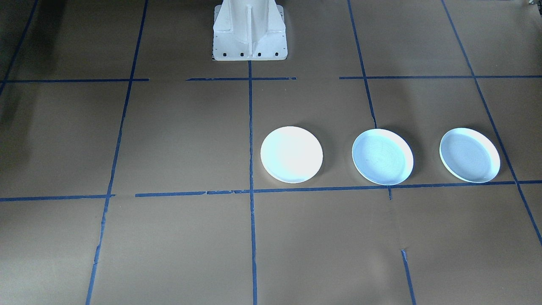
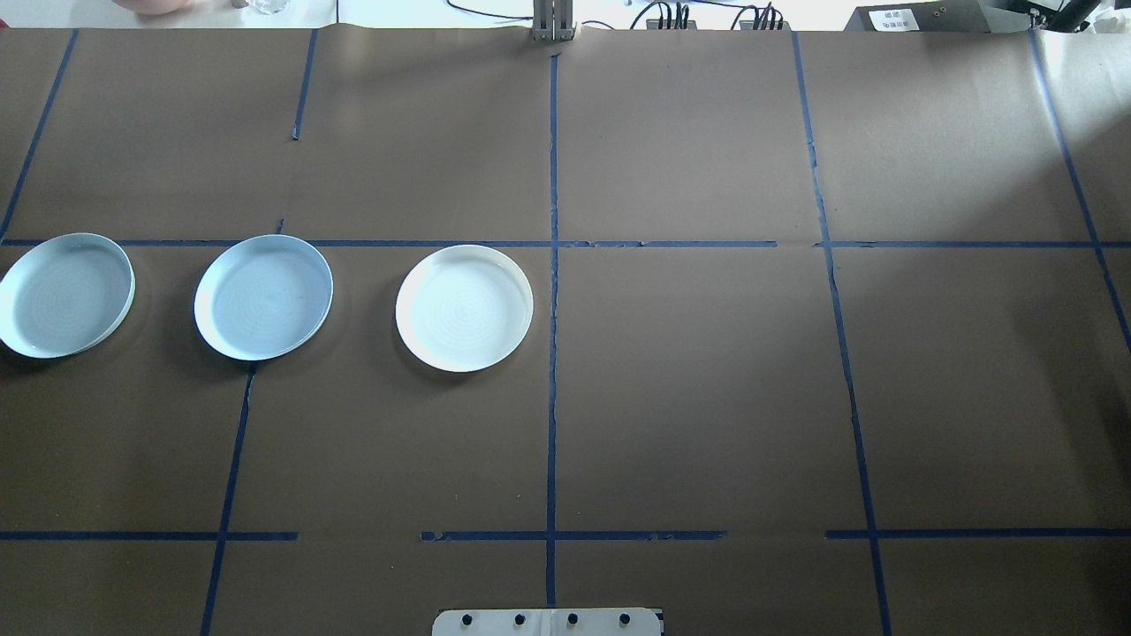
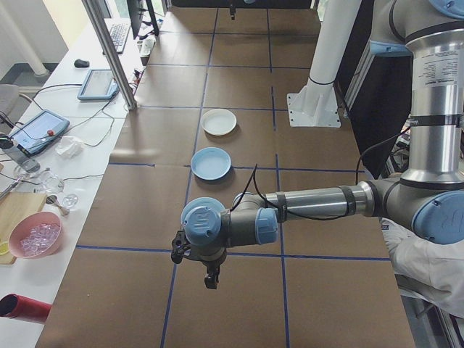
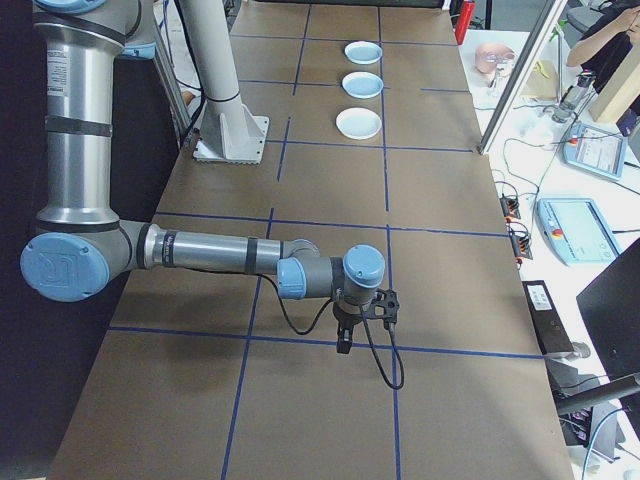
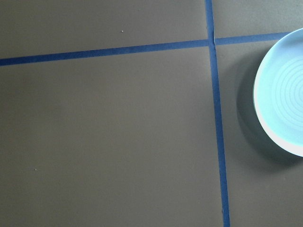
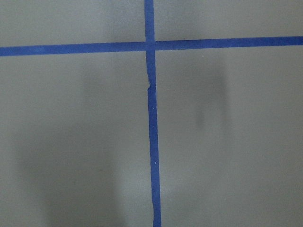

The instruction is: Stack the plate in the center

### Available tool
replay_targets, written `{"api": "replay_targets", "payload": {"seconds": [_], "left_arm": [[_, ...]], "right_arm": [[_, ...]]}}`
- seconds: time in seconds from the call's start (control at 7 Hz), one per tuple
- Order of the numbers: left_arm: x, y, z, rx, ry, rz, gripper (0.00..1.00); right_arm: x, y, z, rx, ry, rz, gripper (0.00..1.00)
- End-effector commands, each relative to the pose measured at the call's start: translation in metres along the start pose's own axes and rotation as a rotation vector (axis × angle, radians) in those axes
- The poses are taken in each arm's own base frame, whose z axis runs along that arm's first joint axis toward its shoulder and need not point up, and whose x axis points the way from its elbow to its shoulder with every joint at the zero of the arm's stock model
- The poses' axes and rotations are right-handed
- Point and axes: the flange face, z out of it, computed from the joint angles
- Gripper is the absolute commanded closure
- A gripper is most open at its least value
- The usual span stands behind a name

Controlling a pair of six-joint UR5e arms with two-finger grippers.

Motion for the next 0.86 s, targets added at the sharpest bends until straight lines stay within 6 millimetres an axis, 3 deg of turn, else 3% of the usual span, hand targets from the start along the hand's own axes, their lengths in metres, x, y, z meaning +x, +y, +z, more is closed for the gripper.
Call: {"api": "replay_targets", "payload": {"seconds": [0.0, 0.57, 0.71], "left_arm": [[0.0, 0.0, 0.0, -0.003, -0.008, -0.005, 0.0], [0.012, -0.016, -0.004, 0.097, -0.081, 0.113, 0.0], [0.015, -0.013, 0.004, 0.104, -0.016, 0.117, 0.0]], "right_arm": [[0.0, 0.0, 0.0, 0.001, 0.0, -0.001, 0.0], [0.0, 0.0, 0.0, 0.001, 0.0, -0.001, 0.0], [0.0, 0.0, 0.0, 0.0, 0.0, 0.0, 0.0]]}}
